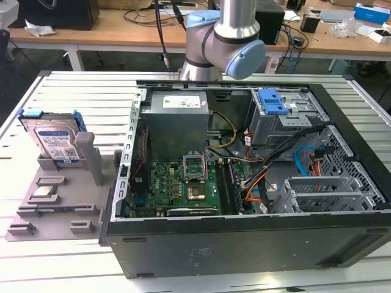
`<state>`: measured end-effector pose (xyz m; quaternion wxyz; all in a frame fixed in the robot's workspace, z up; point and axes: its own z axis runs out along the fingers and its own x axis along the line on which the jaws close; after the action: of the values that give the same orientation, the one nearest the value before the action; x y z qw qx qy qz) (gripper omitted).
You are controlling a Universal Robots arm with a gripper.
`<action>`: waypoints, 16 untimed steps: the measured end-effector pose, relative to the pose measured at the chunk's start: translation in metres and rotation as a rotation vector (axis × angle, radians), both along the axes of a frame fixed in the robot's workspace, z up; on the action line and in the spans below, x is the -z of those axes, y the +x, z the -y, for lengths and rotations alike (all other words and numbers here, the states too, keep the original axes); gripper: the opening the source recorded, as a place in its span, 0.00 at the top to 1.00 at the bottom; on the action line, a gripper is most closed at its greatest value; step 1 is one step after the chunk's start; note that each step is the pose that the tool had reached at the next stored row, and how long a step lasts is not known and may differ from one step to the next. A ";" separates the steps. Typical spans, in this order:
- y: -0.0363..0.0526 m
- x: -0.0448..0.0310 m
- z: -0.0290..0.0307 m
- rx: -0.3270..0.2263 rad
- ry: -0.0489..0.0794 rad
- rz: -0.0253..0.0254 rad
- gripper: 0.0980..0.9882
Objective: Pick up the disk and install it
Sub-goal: 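Pick up the disk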
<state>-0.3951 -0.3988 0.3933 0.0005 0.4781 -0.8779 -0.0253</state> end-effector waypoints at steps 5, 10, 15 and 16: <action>0.0000 0.0000 0.0000 -0.082 0.000 -0.0001 0.99; 0.0000 0.0000 0.0000 -0.159 0.000 0.0000 0.99; 0.0000 0.0000 0.0000 -0.252 0.000 0.0000 0.99; 0.0000 0.0000 0.0000 -0.263 0.000 0.0000 0.99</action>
<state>-0.3950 -0.3989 0.3932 0.0038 0.5892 -0.8076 -0.0251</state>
